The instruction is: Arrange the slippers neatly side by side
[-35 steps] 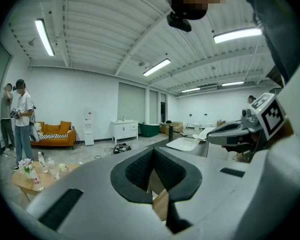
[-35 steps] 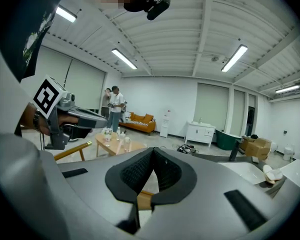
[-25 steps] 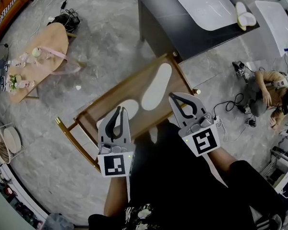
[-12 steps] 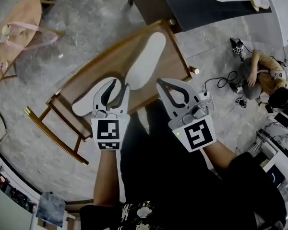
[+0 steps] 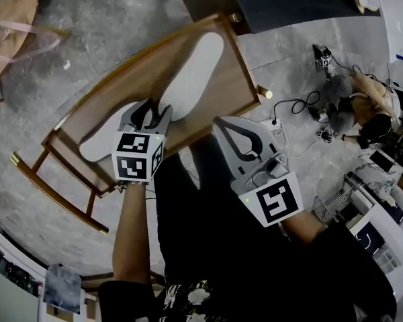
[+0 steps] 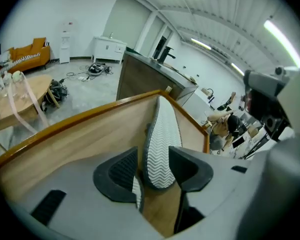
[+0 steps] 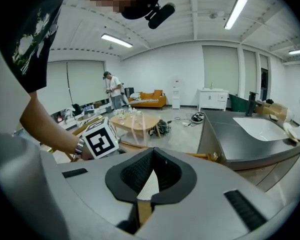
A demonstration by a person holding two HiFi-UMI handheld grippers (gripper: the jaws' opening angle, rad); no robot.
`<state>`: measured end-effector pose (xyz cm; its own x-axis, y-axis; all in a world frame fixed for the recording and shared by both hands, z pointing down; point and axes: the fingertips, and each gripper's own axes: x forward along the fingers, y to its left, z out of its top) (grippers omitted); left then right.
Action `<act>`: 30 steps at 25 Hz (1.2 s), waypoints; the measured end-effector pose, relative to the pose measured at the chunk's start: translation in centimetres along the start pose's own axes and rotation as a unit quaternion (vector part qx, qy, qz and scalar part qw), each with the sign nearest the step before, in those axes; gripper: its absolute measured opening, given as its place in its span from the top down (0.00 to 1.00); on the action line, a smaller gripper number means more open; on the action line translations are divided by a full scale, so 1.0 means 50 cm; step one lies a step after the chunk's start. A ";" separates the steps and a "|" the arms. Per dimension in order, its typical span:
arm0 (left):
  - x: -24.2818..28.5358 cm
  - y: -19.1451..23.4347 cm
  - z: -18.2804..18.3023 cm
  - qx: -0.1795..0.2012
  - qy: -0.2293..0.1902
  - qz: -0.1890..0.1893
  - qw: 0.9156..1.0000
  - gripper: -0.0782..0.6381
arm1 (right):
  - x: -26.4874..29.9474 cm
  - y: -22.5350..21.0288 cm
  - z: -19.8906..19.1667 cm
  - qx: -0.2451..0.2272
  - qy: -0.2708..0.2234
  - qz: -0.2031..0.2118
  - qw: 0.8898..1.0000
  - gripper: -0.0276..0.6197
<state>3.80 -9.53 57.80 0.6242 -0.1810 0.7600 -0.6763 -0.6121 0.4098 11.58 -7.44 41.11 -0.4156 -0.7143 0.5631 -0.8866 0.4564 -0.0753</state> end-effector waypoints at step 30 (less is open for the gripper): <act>-0.057 -0.079 0.068 0.459 0.034 0.118 0.880 0.84 | -0.029 0.002 0.018 0.014 -0.025 -0.004 1.000 0.96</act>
<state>6.01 -9.20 52.30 0.4629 -0.3588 0.8105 -0.1629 -0.9333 -0.3201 11.91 -6.83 39.55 -0.4175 -0.7437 0.5221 -0.8948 0.4366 -0.0935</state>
